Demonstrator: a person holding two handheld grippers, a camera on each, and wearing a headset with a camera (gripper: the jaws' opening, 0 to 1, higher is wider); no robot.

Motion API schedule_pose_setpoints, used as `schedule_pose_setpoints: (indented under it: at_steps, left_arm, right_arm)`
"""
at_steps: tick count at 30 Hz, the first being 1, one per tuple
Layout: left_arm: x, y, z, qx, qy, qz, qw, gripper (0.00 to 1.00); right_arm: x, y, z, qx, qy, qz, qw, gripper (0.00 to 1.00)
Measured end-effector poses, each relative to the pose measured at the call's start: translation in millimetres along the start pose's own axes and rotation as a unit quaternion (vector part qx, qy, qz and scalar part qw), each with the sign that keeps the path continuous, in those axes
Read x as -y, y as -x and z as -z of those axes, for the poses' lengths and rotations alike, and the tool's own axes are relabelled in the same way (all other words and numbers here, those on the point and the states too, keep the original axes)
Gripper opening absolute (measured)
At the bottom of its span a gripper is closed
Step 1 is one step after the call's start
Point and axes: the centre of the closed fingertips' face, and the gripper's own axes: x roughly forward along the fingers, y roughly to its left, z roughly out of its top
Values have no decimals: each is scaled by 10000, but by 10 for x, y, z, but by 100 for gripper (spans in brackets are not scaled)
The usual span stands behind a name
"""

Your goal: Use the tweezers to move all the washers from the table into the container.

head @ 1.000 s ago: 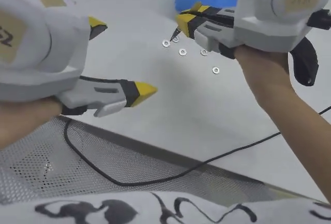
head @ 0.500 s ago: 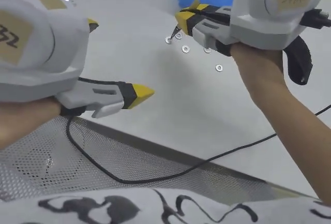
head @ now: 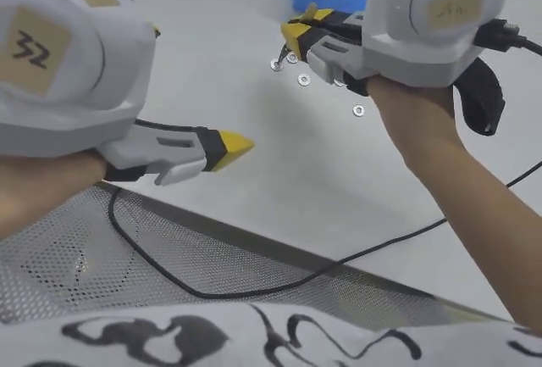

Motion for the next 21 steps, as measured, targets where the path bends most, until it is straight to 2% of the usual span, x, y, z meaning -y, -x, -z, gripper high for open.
schedule_pose_setpoints:
  at_steps: [4, 10, 17, 21]
  left_arm:
    - [17, 19, -10, 41, 52, 23, 10000, 93]
    - [-14, 38, -25, 92, 55, -104, 9999, 99]
    - [-78, 60, -12, 91, 26, -297, 9995, 99]
    - [-109, 68, 0, 70, 32, -368, 9993, 99]
  right_arm:
    - [33, 34, -36, 14, -119, -11, 9999, 0]
    - [83, 196, -248, 166, -28, 31, 9999, 0]
    - [199, 368, -443, 270, 192, 163, 9993, 0]
    - [322, 410, -518, 368, 240, 318, 9985, 0]
